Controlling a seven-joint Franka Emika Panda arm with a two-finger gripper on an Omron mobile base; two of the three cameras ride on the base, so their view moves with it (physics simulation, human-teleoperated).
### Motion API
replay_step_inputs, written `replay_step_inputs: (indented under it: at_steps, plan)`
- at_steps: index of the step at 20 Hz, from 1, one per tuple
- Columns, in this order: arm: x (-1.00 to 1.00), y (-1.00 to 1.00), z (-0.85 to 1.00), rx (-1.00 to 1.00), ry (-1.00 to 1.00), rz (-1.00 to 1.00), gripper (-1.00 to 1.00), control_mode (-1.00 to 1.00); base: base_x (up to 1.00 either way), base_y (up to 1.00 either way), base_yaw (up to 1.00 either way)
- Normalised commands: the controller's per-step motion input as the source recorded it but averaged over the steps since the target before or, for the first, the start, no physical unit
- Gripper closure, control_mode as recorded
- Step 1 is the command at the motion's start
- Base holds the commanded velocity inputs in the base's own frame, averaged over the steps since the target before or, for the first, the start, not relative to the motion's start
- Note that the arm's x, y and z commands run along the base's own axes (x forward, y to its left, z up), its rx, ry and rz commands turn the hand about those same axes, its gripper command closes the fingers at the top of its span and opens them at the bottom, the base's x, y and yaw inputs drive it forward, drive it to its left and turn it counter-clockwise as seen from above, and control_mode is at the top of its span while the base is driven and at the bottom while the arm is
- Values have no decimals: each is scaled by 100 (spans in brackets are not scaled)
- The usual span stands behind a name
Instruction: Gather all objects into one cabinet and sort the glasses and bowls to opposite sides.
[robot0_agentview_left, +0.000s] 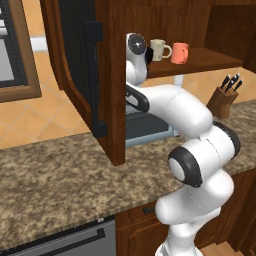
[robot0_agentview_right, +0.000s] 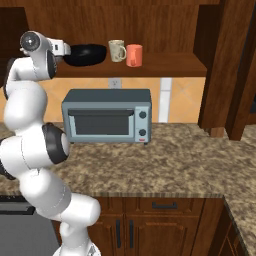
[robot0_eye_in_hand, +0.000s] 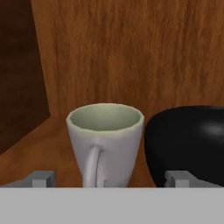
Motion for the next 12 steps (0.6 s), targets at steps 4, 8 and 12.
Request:
replay_step_inputs:
  at_steps: [4,8,12]
  plan:
    - [10,6,-2,0,0,0,-100,-100,0,0,0]
    - [0,18,-12,10,0,0,100,-100,0,0,0]
    - [0,0,-7,9,0,0,100,-100,0,0,0]
